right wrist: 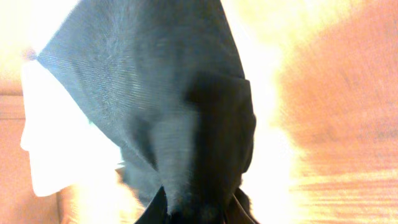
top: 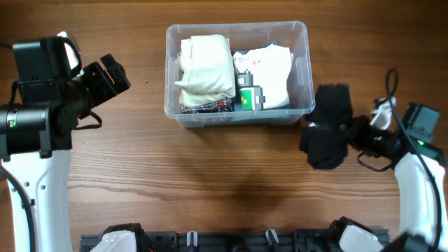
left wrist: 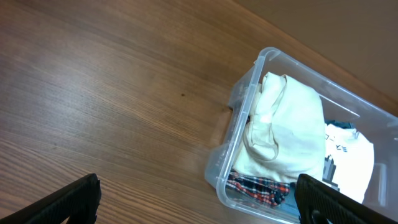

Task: Pack container
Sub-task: 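Move the right gripper to the black garment and grasp it, then lift the black garment and lower it into the bin's right side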

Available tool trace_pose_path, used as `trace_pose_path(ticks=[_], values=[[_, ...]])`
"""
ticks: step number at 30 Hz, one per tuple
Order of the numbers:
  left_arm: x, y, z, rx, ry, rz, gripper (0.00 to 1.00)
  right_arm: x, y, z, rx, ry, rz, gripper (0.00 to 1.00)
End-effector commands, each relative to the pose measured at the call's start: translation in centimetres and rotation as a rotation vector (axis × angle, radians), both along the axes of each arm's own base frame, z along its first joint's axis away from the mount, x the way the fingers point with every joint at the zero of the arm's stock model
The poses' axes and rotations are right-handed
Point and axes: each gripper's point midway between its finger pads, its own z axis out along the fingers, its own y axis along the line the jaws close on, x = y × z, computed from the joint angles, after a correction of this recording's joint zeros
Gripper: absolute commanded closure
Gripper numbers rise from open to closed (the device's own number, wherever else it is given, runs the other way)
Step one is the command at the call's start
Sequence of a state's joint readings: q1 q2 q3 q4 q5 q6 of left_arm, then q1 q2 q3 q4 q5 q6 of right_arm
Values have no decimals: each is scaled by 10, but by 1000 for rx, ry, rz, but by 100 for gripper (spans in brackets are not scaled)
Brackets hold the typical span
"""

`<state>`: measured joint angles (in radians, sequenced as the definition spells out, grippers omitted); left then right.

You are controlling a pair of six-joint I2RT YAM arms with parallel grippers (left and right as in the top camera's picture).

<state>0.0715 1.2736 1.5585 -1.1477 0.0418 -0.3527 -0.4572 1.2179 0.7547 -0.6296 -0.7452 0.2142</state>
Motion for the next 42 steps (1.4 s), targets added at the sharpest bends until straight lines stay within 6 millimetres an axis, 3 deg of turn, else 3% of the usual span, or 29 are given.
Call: trace_pose_path(ticks=[1,5,8,11,15,19,25,29,31,37,38,40,42], values=[[0,3,0,13,-1,5,0,7,31,113,120,-325,123,96],[0,3,0,13,-1,5,0,5,56,174,158,-514,217,96],[0,3,0,13,-1,5,0,11,81,192,164,-592,301,96],[0,3,0,13,-1,5,0,28,104,194,172,-605,326,96],[0,3,0,13,-1,5,0,69,129,176,212,-568,306,96],[0,3,0,13,-1,5,0,113,142,142,234,-462,284,96],[0,3,0,13,-1,5,0,169,135,131,154,-354,225,95],[0,3,0,13,-1,5,0,179,126,130,-81,-284,243,96],[0,3,0,13,-1,5,0,175,137,124,-115,-253,307,96],[0,3,0,13,-1,5,0,170,169,61,-71,-76,380,95],[0,3,0,13,-1,5,0,169,175,49,-56,-34,376,87],[0,3,0,13,-1,5,0,165,177,33,-62,35,358,54],[0,3,0,13,-1,5,0,164,169,34,-116,40,329,45]])
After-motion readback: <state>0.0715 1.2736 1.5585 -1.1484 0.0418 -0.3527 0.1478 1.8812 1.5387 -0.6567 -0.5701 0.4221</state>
